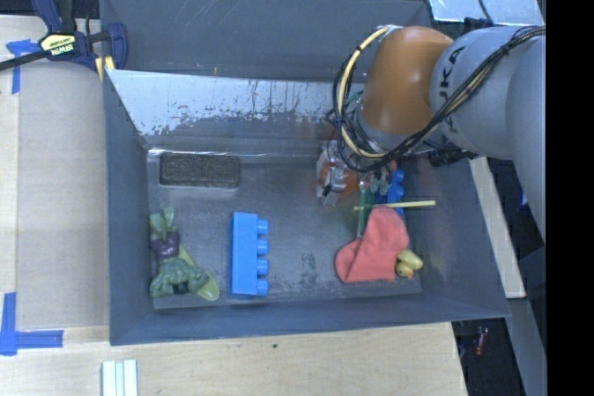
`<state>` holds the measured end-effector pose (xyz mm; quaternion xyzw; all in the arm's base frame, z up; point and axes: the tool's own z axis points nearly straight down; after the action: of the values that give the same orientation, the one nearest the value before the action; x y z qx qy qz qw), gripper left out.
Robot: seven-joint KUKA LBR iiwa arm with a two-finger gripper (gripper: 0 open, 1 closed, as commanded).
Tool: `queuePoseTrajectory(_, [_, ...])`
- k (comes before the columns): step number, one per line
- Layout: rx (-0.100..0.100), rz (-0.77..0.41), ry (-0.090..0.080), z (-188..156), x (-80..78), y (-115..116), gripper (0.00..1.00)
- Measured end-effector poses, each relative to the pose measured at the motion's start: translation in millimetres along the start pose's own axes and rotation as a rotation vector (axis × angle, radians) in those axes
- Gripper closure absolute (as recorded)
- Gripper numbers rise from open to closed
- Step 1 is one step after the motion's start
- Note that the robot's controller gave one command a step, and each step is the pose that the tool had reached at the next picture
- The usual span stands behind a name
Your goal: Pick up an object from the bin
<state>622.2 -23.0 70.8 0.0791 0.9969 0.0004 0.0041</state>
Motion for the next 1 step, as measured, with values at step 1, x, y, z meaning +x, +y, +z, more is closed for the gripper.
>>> queuePoseTrajectory(1, [0.000,0.032,-0.005,-51.2,-3.6,-22.1,1.00])
